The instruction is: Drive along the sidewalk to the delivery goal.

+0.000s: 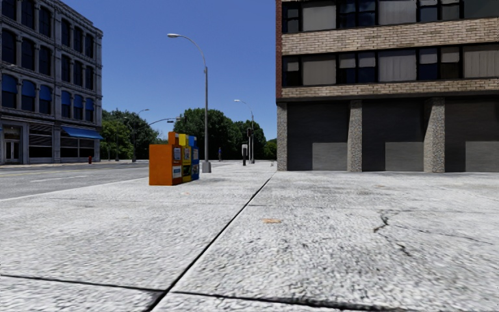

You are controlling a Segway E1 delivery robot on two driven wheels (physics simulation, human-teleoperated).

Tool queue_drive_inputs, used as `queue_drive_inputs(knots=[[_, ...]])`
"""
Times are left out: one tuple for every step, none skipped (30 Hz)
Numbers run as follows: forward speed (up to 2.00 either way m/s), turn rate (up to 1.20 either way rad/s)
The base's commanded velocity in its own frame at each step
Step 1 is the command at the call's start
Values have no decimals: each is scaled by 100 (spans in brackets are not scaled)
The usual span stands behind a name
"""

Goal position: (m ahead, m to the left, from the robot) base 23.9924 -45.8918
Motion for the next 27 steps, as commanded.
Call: queue_drive_inputs(knots=[[200, 0], [200, 0], [200, 0], [200, 0], [200, 0], [200, 0], [200, 0], [200, 0], [200, 0], [200, 0], [200, 0], [200, 0], [200, 0], [200, 0], [200, 0], [200, 0], [200, 0], [200, 0], [200, 0], [200, 0], [200, 0], [200, 0], [200, 0], [200, 0], [200, 0], [200, 0], [200, 0]])
